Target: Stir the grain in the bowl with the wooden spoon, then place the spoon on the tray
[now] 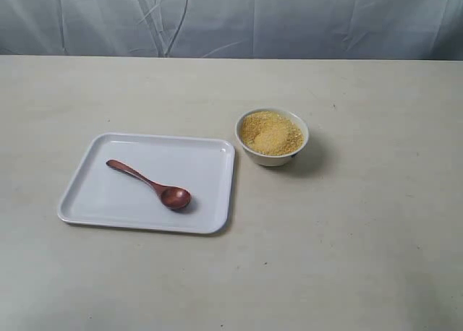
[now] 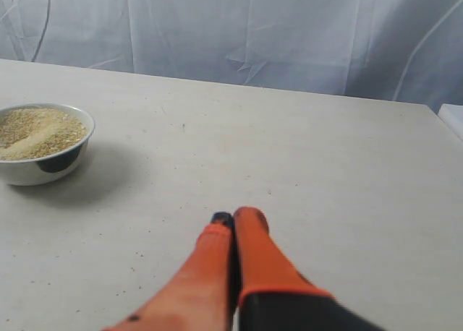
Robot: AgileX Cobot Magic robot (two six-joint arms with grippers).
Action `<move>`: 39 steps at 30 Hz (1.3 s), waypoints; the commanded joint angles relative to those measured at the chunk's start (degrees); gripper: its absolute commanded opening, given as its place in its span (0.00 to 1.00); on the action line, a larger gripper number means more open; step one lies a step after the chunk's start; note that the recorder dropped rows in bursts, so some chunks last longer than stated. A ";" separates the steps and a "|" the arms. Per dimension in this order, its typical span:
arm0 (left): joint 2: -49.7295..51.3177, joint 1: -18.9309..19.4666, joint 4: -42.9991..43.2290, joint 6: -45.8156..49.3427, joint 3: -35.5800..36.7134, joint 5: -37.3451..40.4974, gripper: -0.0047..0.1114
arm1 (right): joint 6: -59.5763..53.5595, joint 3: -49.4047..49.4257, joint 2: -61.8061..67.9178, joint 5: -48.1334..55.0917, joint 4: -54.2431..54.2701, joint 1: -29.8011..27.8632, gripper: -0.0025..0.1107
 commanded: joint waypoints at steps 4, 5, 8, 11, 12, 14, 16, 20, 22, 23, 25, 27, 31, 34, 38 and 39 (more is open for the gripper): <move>-0.23 0.12 -2.11 0.44 0.18 -0.31 0.04 | 0.04 0.10 -0.39 -0.42 -0.06 -0.25 0.02; -0.23 0.12 -2.96 1.12 0.18 -0.31 0.04 | 0.04 0.10 -0.39 -0.42 -0.06 -0.25 0.02; -0.23 0.12 -8.20 7.26 0.18 -0.41 0.04 | 0.04 0.10 -0.39 -0.42 -0.06 -0.25 0.02; -0.23 0.12 -9.43 10.49 0.18 -0.41 0.04 | 0.04 0.10 -0.39 -0.42 -0.06 -0.25 0.02; -0.23 0.12 -9.43 10.49 0.18 -0.41 0.04 | 0.04 0.10 -0.39 -0.42 -0.06 -0.25 0.02; -0.23 0.36 -9.43 10.48 0.18 -0.41 0.04 | 0.04 0.10 -0.39 -0.42 -0.06 -0.25 0.02; -0.23 0.66 -9.86 10.35 0.18 -0.53 0.04 | 0.04 0.10 -0.39 -0.42 -0.06 -0.25 0.02; -0.23 0.76 -8.73 10.35 0.18 -1.03 0.04 | 0.04 0.10 -0.39 -0.42 -0.06 -0.25 0.02; -0.23 0.76 -8.73 10.35 0.18 -1.03 0.04 | 0.04 0.10 -0.39 -0.42 -0.06 -0.25 0.02; -0.23 0.76 -8.73 10.35 0.18 -1.03 0.04 | 0.04 0.10 -0.39 -0.42 -0.06 -0.25 0.02; -0.23 0.76 -8.73 10.35 0.18 -1.03 0.04 | 0.04 0.10 -0.39 -0.42 -0.06 -0.25 0.02; -0.23 0.76 -8.73 10.35 0.18 -1.03 0.04 | 0.04 0.10 -0.39 -0.42 -0.06 -0.25 0.02; -0.23 0.76 -8.73 10.35 0.18 -1.03 0.04 | 0.04 0.10 -0.39 -0.42 -0.06 -0.25 0.02; -0.23 0.70 -8.76 10.48 0.18 -1.03 0.04 | 0.04 0.10 -0.39 -0.42 -0.06 -0.25 0.02; -0.23 0.70 -8.76 10.48 0.18 -1.03 0.04 | 0.04 0.10 -0.39 -0.42 -0.06 -0.25 0.02; -0.23 0.89 -8.76 10.48 0.18 -1.15 0.04 | 0.04 0.10 -0.39 -0.42 -0.06 -0.25 0.02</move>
